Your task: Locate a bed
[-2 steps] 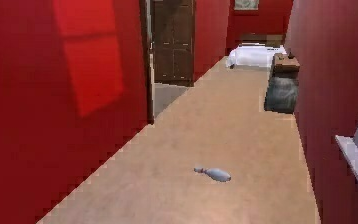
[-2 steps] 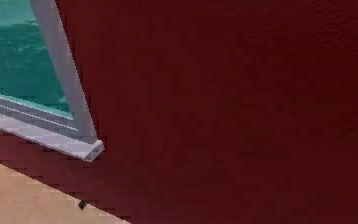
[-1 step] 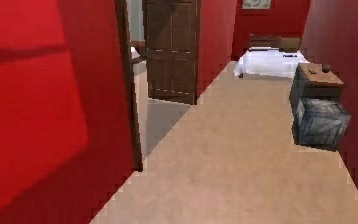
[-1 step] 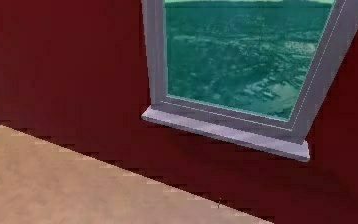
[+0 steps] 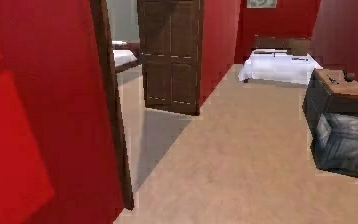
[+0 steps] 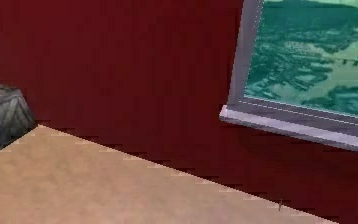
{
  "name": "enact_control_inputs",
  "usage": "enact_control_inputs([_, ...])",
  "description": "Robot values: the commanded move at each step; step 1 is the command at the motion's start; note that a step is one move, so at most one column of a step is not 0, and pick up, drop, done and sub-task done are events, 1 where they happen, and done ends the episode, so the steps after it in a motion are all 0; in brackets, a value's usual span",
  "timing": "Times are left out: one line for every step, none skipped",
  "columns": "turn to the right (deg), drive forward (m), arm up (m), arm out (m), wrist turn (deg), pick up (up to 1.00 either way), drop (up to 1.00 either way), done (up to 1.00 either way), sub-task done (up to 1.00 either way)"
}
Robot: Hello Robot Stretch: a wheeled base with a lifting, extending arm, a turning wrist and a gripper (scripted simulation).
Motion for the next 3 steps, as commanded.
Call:
enact_control_inputs([3.0,0.0,0.0,0.0,0.0,0.0,0.0,0.0,0.0])
enact_control_inputs([0.0,1.0,0.0,0.0,0.0,0.0,0.0,0.0,0.0])
enact_control_inputs([0.0,0.25,0.0,0.0,0.0,0.0,0.0,0.0,0.0])
